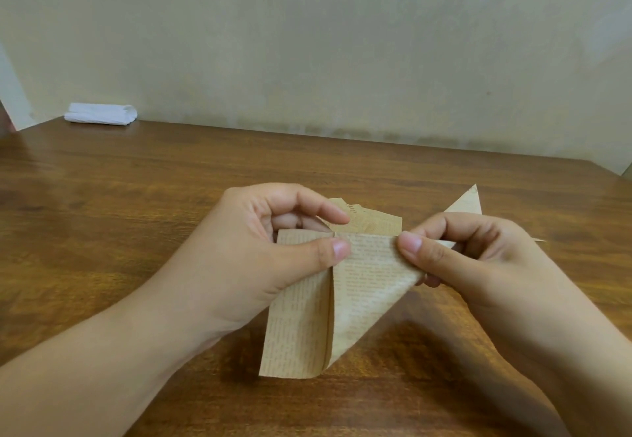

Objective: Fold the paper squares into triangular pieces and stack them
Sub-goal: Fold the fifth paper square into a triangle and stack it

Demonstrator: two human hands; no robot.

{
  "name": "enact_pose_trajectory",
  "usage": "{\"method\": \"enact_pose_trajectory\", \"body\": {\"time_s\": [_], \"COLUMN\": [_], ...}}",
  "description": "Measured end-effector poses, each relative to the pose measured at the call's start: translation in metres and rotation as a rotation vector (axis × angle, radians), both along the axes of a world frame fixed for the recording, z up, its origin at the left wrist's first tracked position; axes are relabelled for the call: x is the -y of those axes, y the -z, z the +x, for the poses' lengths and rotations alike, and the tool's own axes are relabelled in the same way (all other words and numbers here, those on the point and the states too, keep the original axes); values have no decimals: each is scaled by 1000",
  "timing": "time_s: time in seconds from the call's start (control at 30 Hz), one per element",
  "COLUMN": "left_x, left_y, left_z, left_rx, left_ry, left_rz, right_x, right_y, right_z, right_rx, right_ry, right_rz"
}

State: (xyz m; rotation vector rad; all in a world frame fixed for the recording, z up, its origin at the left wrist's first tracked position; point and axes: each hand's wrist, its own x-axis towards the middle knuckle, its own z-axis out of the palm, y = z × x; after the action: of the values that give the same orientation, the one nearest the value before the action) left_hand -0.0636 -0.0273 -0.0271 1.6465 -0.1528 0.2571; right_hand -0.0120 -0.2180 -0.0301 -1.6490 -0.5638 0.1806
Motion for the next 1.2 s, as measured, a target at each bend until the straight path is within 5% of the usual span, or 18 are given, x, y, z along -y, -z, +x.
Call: {"method": "enact_pose_trajectory", "body": {"time_s": [0.67,0.87,1.0,1.1,1.2], "left_x": [-4,-3,3,8,13], "left_y": [2,0,4,12,16], "left_z": [4,1,-2,-4,-10], "left_rx": [14,-226,-319,-298,-91], "left_ry": [-55,69,77,44,-28], "left_rz": [73,270,415,608,850], "right_x": [7,5,-2,-6,-10], "right_y": [-5,-6,-7,-4,3], "right_z": [4,-1,-12,-20,-26], "right_rx": [-59,-83,-6,59,58], "right_ry": [25,-104,-8,63,109], "right_rz": [-94,-538,-790,-960,-977]}}
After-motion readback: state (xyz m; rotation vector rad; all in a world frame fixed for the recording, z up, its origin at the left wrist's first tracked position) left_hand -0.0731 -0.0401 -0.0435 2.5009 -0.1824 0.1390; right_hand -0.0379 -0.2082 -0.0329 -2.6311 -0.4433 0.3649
